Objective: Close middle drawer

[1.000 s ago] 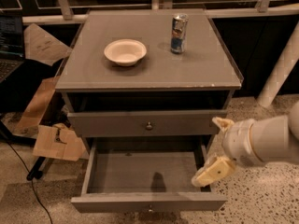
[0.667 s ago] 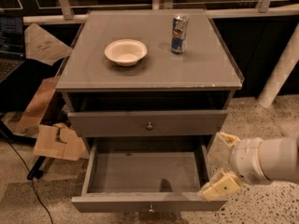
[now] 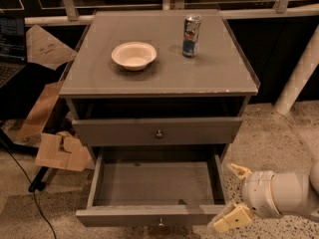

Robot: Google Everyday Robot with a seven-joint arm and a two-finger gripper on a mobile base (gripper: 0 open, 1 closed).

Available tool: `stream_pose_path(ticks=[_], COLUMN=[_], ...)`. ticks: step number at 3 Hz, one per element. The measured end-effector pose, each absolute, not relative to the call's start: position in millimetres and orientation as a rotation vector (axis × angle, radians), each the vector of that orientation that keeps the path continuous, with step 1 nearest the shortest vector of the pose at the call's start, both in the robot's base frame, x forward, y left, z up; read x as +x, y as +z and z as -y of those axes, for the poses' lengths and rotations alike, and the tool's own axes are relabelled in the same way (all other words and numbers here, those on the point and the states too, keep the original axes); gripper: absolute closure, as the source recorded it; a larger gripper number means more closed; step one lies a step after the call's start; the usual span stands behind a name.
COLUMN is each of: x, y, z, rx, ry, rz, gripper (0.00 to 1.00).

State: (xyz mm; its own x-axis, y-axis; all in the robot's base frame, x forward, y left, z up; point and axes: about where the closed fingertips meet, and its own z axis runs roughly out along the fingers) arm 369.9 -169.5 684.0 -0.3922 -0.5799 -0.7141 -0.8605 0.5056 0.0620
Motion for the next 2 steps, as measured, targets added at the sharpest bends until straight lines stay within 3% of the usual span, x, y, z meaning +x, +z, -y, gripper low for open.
stream_pose_path(ticks=[2], x=[370.6], y=[633.2], z=[152.2], rx=[-1.218], ry=[0.661], rz=[-2.157], gripper=[0.00])
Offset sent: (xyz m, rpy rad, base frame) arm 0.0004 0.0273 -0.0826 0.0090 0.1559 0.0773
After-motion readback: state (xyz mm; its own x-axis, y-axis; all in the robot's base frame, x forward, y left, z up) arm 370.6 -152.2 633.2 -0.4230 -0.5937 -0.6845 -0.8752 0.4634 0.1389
